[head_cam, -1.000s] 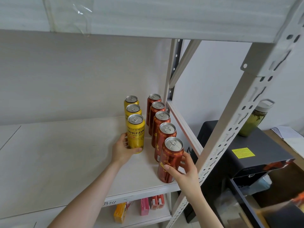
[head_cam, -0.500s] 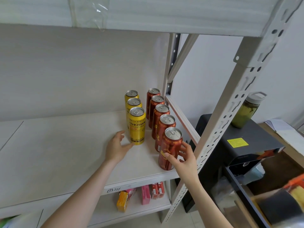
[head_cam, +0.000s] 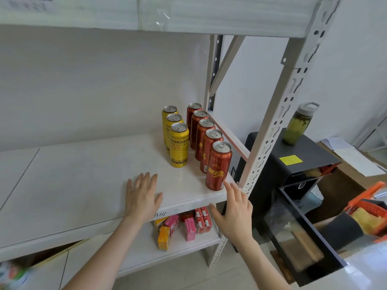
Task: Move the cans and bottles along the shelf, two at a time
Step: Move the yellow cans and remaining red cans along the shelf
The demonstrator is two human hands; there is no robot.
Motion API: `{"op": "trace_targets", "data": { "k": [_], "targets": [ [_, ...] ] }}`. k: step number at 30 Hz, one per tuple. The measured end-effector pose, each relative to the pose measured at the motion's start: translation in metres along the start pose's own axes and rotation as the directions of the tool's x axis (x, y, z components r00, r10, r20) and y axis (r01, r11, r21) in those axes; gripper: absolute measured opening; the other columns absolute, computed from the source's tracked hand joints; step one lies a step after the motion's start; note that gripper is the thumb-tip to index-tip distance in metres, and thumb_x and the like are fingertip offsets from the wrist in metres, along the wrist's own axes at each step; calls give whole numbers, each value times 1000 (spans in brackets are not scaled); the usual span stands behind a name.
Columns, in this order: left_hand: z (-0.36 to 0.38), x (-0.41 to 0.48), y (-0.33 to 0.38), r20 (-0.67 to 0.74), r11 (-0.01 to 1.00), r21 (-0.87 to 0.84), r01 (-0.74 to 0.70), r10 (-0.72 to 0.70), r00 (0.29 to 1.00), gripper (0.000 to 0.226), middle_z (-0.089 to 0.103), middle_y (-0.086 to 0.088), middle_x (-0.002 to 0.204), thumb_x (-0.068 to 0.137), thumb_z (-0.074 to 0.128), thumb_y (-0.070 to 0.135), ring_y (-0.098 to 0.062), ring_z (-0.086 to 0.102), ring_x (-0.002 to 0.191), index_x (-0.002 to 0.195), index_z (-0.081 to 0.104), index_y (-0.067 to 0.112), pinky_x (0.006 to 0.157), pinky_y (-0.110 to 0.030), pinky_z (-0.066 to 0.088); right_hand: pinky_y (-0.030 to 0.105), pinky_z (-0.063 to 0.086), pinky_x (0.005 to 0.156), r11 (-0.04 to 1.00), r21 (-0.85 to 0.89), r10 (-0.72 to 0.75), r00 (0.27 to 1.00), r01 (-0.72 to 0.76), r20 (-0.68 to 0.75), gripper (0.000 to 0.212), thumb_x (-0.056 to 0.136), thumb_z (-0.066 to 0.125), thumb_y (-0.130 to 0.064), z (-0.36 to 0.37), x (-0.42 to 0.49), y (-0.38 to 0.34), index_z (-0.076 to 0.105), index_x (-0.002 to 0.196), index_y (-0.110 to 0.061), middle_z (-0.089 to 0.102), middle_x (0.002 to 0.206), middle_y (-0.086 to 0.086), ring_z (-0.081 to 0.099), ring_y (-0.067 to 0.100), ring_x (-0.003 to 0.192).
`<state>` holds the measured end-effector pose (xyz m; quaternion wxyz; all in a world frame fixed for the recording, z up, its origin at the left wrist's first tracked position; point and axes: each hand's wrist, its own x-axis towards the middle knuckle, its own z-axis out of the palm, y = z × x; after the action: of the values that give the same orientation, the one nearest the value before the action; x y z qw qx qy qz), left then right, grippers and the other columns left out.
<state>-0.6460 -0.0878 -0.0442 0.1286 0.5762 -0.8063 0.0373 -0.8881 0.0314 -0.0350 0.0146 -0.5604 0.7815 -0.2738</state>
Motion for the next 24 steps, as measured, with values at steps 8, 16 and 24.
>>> {"op": "trace_targets", "data": {
  "k": [8,16,24],
  "targets": [
    [-24,-63,-23,-4,996,82,25,-24,1000,66,41,-14,152,91,56,48,-33,35,142,146,41,15,112,-59,23,53,17,119,977,-201,-51,995,68,89,78,88,41,-68,-9,-50,-18,23,152,-29,28,160,-1,24,25,147],
    [-55,-148,-59,-49,992,124,9,-3,999,63,52,-17,142,84,70,42,-37,47,133,137,55,13,106,-65,32,53,16,117,971,-205,-97,986,123,134,78,87,33,-70,-15,-116,-56,25,152,-28,29,160,-1,25,27,146],
    [-85,-217,-116,-17,981,190,48,-46,999,63,47,-14,147,88,62,48,-35,42,138,141,51,18,109,-63,30,53,16,116,958,-217,-146,970,187,193,73,89,34,-61,-5,-156,-127,24,152,-26,24,161,1,23,27,146]
  ]
}}
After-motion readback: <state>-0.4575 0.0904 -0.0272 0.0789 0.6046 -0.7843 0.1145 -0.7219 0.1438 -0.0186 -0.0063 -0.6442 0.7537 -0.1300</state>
